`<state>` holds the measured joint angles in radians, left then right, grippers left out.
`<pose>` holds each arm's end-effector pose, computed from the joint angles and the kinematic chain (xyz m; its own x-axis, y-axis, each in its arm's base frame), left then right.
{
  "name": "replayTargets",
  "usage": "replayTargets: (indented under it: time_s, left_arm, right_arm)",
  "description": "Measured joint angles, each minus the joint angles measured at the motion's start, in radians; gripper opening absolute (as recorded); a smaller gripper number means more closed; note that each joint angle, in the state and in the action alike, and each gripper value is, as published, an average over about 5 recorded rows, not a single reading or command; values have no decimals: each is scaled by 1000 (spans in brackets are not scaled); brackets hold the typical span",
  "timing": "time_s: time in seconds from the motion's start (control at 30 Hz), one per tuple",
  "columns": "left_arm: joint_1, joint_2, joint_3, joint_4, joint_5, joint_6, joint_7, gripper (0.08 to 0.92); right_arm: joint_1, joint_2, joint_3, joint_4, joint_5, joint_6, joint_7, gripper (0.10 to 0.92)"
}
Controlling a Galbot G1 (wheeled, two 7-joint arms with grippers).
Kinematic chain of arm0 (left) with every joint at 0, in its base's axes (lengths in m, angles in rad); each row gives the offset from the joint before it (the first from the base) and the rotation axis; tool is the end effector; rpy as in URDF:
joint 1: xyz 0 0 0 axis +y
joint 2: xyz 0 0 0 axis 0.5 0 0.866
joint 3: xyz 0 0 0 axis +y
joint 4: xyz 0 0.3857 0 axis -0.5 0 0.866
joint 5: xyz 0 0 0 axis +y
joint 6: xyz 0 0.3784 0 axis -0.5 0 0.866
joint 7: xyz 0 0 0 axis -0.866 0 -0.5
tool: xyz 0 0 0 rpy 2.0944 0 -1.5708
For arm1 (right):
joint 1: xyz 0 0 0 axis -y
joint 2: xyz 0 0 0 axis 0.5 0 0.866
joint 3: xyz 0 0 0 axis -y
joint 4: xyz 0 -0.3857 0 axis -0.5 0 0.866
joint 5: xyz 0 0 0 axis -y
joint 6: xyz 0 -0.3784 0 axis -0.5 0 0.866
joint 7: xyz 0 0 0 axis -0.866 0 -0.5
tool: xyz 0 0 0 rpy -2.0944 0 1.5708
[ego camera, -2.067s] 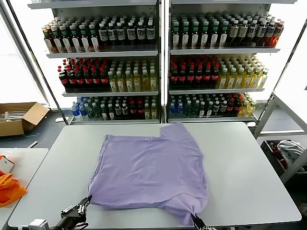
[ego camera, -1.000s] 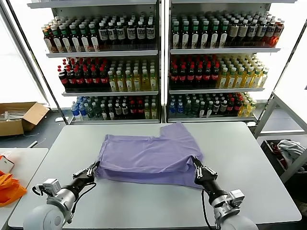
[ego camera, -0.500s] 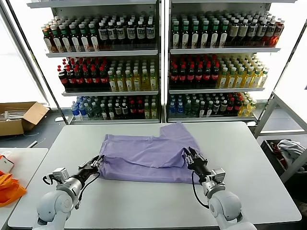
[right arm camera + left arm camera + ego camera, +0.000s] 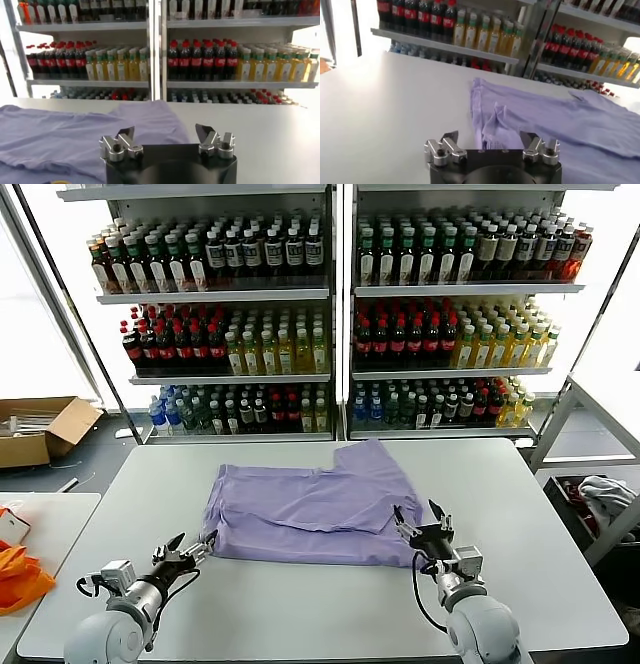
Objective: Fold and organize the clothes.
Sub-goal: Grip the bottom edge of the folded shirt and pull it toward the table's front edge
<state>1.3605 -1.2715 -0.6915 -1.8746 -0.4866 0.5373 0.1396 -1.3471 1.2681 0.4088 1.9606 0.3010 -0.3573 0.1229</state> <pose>0.2639 0.1380 -0.3405 -0.8752 0.1585 0.4570 0.0630 0.9741 -0.2173 0.2604 -0.0338 -0.3347 -0.9453 -0.0998 0.3106 -0.1014 0.9948 0.0109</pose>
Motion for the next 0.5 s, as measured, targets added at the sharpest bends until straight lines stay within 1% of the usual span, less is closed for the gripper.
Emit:
replayTargets:
  time_s: [0.1,0.2,0.3,0.5]
  left_arm:
    - [6,4,7,2,10,0,-1,821]
    - [6,9,12,10,15,0,0,799]
    - [3,11,18,19,18,0,3,731]
    - [-5,10,28,39,25,-4,14,559]
  right_arm:
    - [-28,7,-4,15,18,-24,29,823]
    - [-46,12,-9,25,40,-47,54,802]
    - [-59,16,-16,31,62,-65,73,733]
    - [-70,27,-30,33,92,-88,93,560]
